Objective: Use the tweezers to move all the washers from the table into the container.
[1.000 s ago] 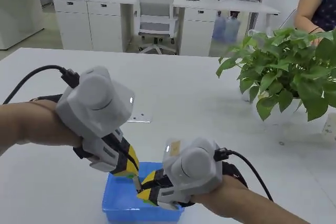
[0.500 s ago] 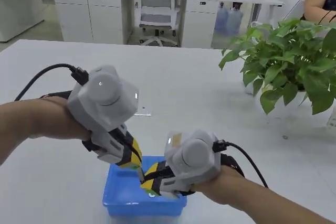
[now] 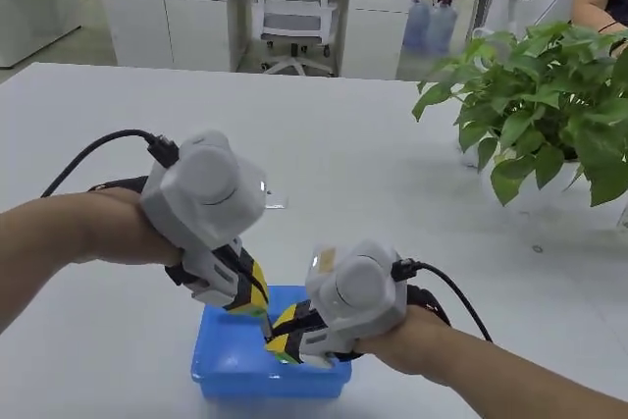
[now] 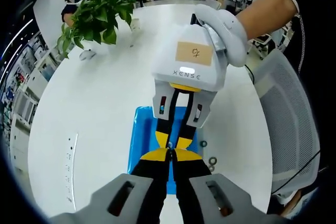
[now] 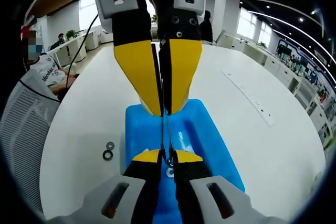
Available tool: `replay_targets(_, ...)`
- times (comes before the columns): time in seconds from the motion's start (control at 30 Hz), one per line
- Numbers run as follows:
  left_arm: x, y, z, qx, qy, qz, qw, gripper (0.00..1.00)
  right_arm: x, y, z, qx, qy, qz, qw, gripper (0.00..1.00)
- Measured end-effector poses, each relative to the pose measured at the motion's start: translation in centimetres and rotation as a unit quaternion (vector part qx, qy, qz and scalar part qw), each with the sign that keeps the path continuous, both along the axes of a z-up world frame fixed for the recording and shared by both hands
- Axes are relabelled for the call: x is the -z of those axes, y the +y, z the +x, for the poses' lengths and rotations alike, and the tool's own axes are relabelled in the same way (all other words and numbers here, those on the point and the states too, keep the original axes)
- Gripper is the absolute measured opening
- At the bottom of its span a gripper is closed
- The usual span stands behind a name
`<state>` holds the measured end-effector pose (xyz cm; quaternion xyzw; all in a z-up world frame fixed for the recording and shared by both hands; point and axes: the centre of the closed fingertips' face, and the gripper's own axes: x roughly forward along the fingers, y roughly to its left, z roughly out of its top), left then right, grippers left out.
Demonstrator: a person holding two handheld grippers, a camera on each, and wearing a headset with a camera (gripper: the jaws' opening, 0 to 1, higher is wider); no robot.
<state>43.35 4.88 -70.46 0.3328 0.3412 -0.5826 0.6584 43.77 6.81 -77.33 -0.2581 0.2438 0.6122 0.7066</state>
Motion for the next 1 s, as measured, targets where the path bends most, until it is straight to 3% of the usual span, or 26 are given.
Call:
replay_targets(0.47, 0.4, -0.3, -0.1, 0.001, 0.000, 0.000, 1.0000, 0.06, 0.4, -0.3, 0.0, 0.004, 0.005, -0.007, 1.0000, 0.11)
replay_targets(1.0, -0.7, -0.4, -0.6, 0.008, -0.008, 0.001, 0.9999, 0.06, -0.6, -0.4, -0.5, 0.007, 0.000, 0.001, 1.0000, 0.11)
